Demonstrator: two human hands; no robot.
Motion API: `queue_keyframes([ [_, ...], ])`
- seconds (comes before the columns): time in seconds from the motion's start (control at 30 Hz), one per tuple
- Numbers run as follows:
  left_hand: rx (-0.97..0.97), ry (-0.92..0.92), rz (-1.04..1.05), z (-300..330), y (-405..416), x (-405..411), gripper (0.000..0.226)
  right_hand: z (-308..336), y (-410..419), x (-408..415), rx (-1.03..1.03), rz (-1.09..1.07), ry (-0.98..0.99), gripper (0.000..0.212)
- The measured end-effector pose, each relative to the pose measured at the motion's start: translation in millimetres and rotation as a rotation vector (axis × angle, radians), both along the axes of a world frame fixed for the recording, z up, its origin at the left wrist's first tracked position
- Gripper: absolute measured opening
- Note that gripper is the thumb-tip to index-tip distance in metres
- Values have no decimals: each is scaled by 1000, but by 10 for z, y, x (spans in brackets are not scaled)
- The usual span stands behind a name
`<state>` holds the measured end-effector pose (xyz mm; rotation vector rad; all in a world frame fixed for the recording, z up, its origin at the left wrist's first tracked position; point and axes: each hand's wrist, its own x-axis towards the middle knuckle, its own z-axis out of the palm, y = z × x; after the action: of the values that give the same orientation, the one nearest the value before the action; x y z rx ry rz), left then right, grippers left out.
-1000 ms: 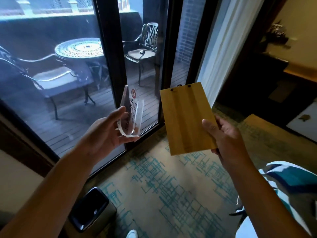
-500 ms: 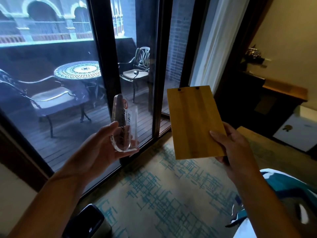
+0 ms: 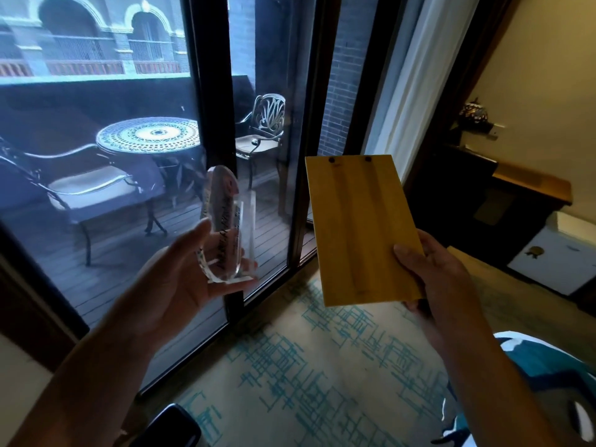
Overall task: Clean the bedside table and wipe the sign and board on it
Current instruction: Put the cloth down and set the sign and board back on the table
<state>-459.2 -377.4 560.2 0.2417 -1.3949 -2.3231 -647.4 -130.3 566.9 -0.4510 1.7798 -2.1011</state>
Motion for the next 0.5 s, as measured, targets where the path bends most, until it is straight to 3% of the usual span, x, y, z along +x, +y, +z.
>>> queue_keyframes([
  [0.1,12,-4,18,-75,-296,132,71,-3,-299,23,10,27,22,35],
  [0.4,18,-35,168,-155,-778,451,73,-118,-1131,-25,-84,206,5,22],
  [0.5,46,-60,246,-153,-889,472,75,-165,-1376,-82,-73,301,3,26],
])
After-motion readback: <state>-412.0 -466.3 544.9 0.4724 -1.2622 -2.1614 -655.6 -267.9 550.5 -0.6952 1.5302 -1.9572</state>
